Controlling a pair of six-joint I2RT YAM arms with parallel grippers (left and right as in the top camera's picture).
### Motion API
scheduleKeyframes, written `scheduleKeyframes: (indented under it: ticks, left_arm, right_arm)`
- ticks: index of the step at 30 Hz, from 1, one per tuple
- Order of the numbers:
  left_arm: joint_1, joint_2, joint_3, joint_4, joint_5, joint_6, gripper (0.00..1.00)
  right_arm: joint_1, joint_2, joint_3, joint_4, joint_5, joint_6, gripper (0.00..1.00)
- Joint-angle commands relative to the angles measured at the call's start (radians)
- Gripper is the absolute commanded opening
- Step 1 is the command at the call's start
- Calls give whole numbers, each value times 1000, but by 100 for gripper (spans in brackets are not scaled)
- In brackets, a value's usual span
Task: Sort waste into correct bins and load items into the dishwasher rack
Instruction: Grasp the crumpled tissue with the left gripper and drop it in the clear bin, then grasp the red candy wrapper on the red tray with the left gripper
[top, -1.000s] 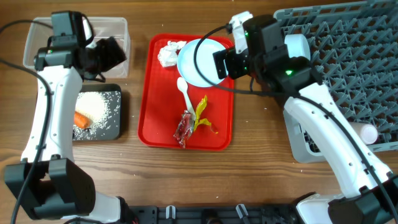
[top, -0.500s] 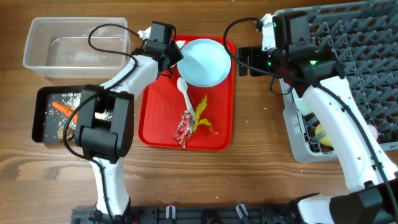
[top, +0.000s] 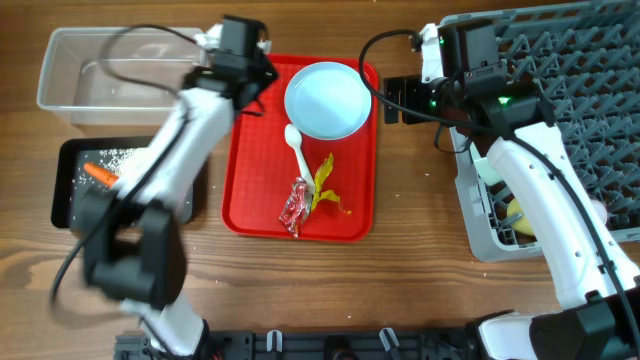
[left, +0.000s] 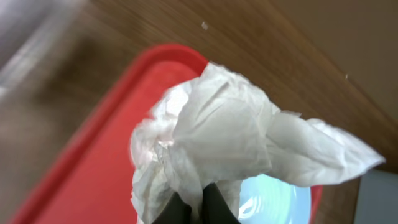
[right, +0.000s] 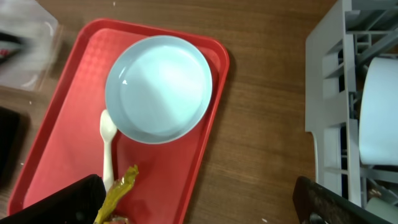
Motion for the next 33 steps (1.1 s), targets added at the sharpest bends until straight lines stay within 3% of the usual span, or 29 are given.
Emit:
scheduleKeyframes:
  ticks: [1,5,7,8,10,14,18,19,21,24,28,33]
  left_arm:
    - [133,-164,8,-83,-155,24,4]
    - [348,-95,2,-136,-179,24,6]
    - [408,-27,2,-109,-175,24,46]
    - [423,2,2,-93,-175,24,79]
    - [436,38,2,-57,-168,75,100]
    - [415,22,3,-55,-60,271,98]
    - [310,-62,3,-261,192,350,81]
    - [282,-68,3,-313,223,350,82]
    - [171,-63,1,-491,289,349,94]
    - [-18,-59,-52,-596,307,349,100]
    - [-235,-59,-242,-473,299,251,100]
    - [-325,-59,-442,-226,264,240,100]
  right_arm:
    - [0,8,4,3,2,-2,99]
    - [0,8,4,3,2,-1,99]
    - [0,8,4,3,0,0,99]
    - [0,8,4,3,-8,0,99]
    - [0,8,4,3,-10,-1,100]
    - [0,8,4,3,-10,0,100]
    - [0,8,4,2,-9,0,99]
    - [0,8,4,2,-9,0,99]
    - [0,8,4,2,-9,0,100]
    - [0,8,4,1,-9,-1,100]
    - [0,8,4,-8,-9,-1,99]
    - [0,8,4,-12,-9,0,100]
